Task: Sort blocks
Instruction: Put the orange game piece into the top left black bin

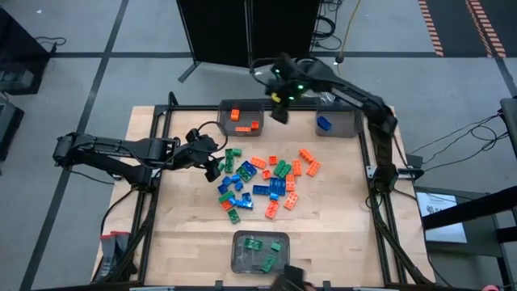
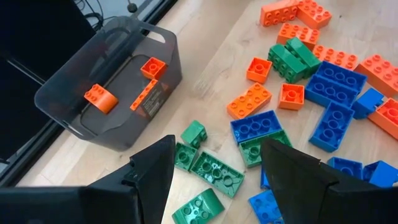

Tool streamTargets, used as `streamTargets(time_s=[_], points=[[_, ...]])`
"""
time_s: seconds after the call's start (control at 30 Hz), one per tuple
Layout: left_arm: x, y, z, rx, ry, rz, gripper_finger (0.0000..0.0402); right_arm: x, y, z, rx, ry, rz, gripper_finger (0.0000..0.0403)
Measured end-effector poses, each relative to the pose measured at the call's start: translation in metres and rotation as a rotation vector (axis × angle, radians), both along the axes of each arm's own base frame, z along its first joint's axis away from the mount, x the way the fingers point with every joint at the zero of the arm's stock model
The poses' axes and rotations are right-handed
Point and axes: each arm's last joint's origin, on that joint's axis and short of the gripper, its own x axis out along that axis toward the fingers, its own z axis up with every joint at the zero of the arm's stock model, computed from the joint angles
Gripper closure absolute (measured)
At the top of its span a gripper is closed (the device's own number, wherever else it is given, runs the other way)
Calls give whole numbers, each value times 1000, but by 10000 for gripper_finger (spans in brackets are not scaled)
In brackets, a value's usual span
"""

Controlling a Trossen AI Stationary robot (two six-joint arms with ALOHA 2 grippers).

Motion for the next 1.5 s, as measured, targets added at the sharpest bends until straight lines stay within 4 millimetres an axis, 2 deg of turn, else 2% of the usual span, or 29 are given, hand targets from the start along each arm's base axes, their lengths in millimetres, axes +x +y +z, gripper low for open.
streamTargets(time_s=[0.07, 0.2, 0.37, 0.5, 0.8, 1.13, 1.4, 1.5], points=[[0, 0, 0, 0, 0, -1, 162, -17, 8, 1, 24, 88, -16, 172], [0, 0, 0, -9, -5, 8, 162, -60, 25, -11, 108, 168, -108, 178], [0, 0, 0, -8, -4, 6, 162, -109, 53, -53, 46, 140, -323, 183], [0, 0, 0, 6, 5, -8, 162, -126, 70, -83, 24, 37, -445, 184], [0, 0, 0, 6, 4, -8, 162, -124, 92, -144, 62, 102, -485, 184], [0, 0, 0, -11, -7, 8, 162, -107, 96, -163, 64, 109, -444, 184], [0, 0, 0, -11, -8, 9, 162, -98, 98, -185, 77, 178, -425, 184], [0, 0, 0, -16, -11, 14, 162, -96, 98, -196, 91, 221, -421, 200]])
